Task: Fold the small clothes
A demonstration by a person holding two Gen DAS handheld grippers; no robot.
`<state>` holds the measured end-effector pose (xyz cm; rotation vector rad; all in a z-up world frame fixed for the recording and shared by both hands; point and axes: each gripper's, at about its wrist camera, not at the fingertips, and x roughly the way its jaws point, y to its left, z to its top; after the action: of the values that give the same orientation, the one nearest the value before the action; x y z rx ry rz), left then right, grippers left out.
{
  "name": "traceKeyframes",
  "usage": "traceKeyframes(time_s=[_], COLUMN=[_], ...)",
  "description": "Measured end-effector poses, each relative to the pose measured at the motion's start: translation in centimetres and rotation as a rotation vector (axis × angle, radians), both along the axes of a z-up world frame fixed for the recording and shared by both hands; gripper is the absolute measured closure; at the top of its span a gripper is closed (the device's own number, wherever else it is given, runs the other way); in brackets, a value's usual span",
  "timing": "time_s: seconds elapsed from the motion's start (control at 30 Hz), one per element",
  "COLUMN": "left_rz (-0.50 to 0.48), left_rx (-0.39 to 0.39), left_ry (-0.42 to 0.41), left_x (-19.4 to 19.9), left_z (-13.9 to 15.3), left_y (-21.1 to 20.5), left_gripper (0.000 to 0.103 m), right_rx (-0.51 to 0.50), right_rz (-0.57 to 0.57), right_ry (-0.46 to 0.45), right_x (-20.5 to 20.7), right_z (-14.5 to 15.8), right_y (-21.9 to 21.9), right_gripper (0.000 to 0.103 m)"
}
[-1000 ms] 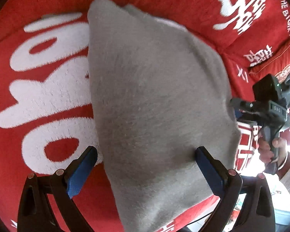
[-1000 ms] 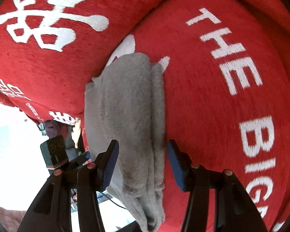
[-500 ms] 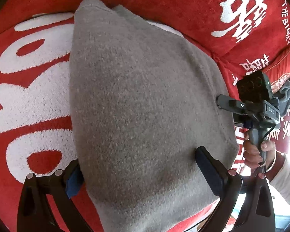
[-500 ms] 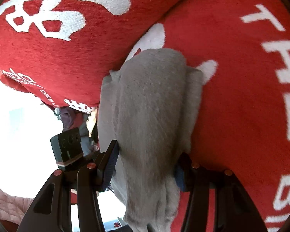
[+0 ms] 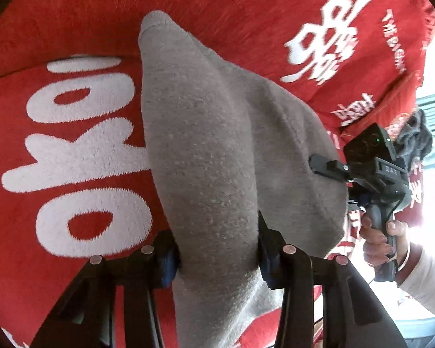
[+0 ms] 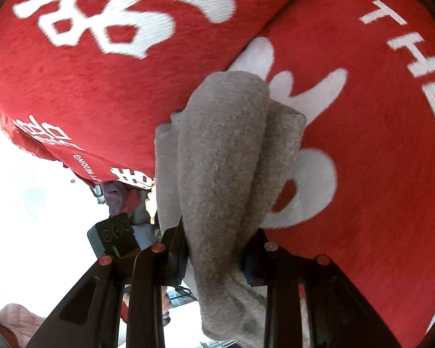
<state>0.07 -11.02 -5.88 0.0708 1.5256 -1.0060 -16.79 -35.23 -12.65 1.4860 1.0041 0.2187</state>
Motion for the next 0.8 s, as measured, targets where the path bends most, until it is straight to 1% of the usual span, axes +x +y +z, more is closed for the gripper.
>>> traceKeyframes(time_s=[0.13,0.2,0.3,0.4,0.47,0.53,0.63,0.73,0.8], left_rz=[0.010,0.014,0.013,0.029,0.048,0.068,0.083,0.102,0.110], left_rx=[-0.045,-0.054,-0.042,-0.019,-0.002,0.020,0.053,0.099,0.156], left_ry=[0.013,0.012,-0.004,-0.019,-0.023,-0.023,-0.045,-0.072,-0.105], left_x=[-0.7,-0.8,-1.5,-1.6,-1.6,-1.1,-0.3,0.9,1.4], left_z=[2.4,3.6,5.2,6.1,6.0,5.9,4.7,2.8,1.5], left_y=[2.2,3.5,6.3,9.8,12.0,15.3,17.9,20.0,20.8], left_gripper=[0.058,0.058,0.058,0.058,0.058,0.058,0.058,0.058,0.058], right_rx=[0.001,0.004,0.004,0.014,0.014,0.024,0.017,-0.021,-0.068], right_rz=[-0.010,-0.008,0.008,0.027,0.048,0.060,0.076,0.102,0.131], right_ry=[0.001,-0.004,-0.005,-0.003,-0.009,-0.009,-0.005,0.020,0.064], right_x=[-0.4,-0.7,-0.7,0.0,0.8,2.0,3.5,5.3,6.3], right_z=[2.5,3.9,5.6,6.5,6.6,6.2,5.0,3.4,2.4], right_y=[1.5,2.5,4.7,7.7,9.9,12.3,15.1,17.2,18.0], right_gripper=[0.071,0.071,0.071,0.071,0.071,0.071,0.071,0.071,0.071])
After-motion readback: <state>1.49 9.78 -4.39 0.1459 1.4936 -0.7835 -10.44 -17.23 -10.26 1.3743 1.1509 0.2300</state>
